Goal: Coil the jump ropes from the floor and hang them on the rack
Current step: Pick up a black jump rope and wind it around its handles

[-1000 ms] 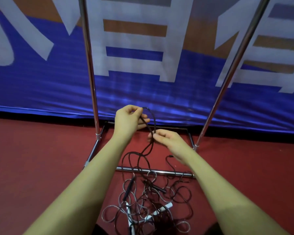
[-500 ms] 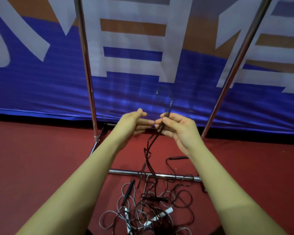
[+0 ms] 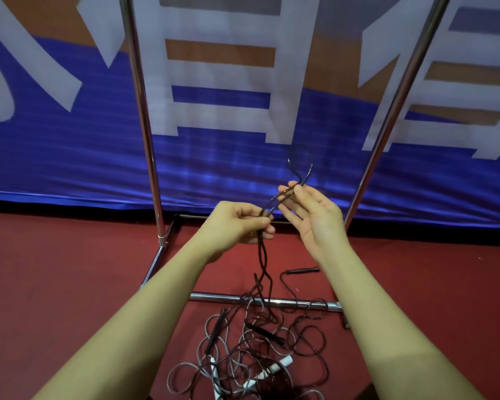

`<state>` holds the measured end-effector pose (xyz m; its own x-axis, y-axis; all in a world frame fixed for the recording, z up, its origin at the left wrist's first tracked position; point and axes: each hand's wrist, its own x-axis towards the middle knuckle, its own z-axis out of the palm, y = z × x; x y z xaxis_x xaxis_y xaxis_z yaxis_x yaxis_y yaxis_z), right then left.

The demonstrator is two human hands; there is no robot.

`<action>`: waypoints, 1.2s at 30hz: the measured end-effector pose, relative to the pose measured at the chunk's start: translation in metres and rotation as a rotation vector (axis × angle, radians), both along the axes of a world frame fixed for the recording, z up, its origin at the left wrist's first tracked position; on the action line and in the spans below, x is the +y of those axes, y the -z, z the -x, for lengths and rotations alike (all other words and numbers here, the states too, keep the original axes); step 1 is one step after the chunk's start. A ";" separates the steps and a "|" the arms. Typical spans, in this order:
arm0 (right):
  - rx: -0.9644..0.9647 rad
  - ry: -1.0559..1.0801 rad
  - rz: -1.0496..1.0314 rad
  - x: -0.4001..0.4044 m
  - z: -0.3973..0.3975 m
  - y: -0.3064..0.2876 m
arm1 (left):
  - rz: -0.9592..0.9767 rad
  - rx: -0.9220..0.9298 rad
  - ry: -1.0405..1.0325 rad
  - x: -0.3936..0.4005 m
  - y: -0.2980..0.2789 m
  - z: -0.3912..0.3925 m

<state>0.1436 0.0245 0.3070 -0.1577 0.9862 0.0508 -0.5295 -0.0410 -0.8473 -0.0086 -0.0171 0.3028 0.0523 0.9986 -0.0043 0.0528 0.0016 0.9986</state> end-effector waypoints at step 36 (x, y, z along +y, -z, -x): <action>0.136 0.038 0.010 -0.012 -0.006 -0.012 | -0.070 0.232 0.052 -0.011 0.009 -0.010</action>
<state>0.1491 0.0123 0.3187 -0.1121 0.9919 0.0594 -0.6406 -0.0265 -0.7674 0.0010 -0.0283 0.2935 0.1094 0.9929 0.0471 0.2789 -0.0761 0.9573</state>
